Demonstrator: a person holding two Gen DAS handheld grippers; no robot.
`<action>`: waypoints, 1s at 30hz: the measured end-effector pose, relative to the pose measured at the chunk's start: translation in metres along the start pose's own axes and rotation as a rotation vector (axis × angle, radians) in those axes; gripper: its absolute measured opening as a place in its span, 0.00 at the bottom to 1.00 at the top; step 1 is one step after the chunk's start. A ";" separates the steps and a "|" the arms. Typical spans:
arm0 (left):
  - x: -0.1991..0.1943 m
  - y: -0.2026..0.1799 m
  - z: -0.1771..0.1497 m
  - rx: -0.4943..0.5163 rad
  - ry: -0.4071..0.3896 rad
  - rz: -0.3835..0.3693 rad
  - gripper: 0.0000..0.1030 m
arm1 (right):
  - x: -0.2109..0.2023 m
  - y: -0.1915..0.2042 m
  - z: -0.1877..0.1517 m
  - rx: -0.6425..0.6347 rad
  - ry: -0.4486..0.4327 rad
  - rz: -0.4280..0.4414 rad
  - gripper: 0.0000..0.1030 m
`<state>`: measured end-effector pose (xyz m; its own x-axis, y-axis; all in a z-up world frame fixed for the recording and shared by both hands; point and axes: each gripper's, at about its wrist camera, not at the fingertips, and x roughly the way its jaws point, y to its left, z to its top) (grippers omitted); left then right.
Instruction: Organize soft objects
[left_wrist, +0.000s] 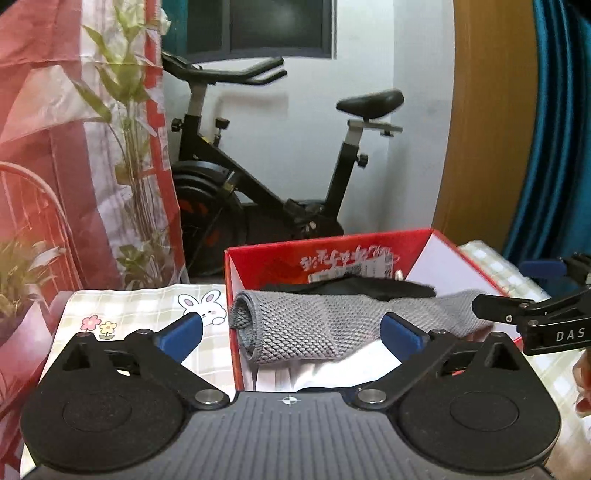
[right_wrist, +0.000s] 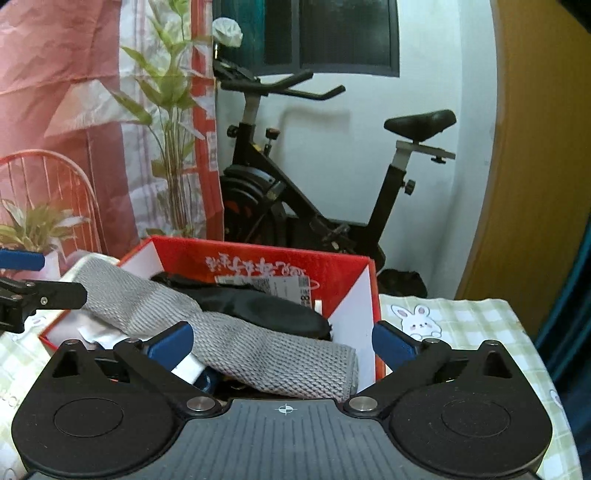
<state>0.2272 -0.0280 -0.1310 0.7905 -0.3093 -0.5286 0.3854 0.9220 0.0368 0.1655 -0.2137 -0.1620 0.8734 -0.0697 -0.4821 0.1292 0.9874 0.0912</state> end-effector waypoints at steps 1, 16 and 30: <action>-0.006 0.001 0.001 -0.011 -0.012 0.009 1.00 | -0.004 0.001 0.002 0.001 -0.008 -0.002 1.00; -0.110 -0.007 0.024 -0.006 -0.157 0.019 1.00 | -0.092 0.033 0.036 0.032 -0.100 -0.010 1.00; -0.211 -0.021 0.040 -0.007 -0.252 0.086 1.00 | -0.194 0.062 0.066 0.045 -0.230 -0.026 1.00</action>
<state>0.0710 0.0083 0.0139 0.9142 -0.2769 -0.2959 0.3089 0.9488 0.0666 0.0351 -0.1482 -0.0056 0.9528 -0.1305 -0.2741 0.1693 0.9778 0.1230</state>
